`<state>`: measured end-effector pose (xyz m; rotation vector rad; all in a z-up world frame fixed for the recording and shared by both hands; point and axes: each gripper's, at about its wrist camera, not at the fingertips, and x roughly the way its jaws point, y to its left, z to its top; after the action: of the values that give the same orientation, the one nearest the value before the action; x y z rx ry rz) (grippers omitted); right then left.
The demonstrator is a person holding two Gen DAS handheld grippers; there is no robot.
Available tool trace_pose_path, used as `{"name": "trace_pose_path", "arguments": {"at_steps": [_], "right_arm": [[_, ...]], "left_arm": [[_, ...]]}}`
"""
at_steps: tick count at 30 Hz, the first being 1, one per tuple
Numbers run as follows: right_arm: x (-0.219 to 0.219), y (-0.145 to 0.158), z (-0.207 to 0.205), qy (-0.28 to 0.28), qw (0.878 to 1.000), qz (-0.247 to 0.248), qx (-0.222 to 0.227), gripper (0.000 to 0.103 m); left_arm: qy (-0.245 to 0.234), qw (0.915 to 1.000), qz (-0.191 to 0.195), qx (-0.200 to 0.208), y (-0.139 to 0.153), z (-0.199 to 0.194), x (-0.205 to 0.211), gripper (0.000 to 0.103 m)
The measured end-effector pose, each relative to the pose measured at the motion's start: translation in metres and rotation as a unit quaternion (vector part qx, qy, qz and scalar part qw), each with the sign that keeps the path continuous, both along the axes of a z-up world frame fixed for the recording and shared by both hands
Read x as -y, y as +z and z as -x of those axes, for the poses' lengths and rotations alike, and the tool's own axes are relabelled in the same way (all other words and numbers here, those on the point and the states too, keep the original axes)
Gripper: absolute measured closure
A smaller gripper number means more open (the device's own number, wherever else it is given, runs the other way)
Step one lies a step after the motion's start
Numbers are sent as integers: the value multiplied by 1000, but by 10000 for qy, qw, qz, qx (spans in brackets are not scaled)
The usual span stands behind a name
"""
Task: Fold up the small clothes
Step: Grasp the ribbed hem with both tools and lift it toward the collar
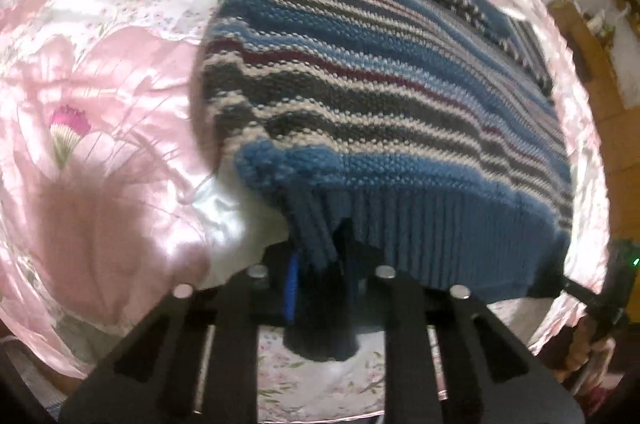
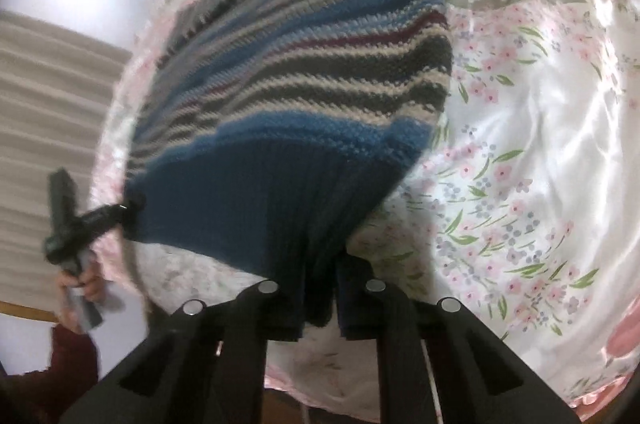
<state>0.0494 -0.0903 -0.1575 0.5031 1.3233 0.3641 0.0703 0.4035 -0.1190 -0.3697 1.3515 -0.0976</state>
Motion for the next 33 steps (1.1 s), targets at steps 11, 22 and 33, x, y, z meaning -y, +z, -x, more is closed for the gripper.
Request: {"name": "trace_pose_path", "arguments": {"at_steps": [11, 22, 33], "right_arm": [[8, 69, 3, 244, 9945, -515, 881, 94], [20, 65, -8, -281, 9937, -824, 706, 94], [36, 71, -91, -274, 9937, -838, 699, 94]], "left_arm": [[116, 9967, 173, 787, 45, 11, 7, 90], [39, 9947, 718, 738, 42, -2, -9, 91], [61, 9945, 613, 848, 49, -70, -7, 91]]}}
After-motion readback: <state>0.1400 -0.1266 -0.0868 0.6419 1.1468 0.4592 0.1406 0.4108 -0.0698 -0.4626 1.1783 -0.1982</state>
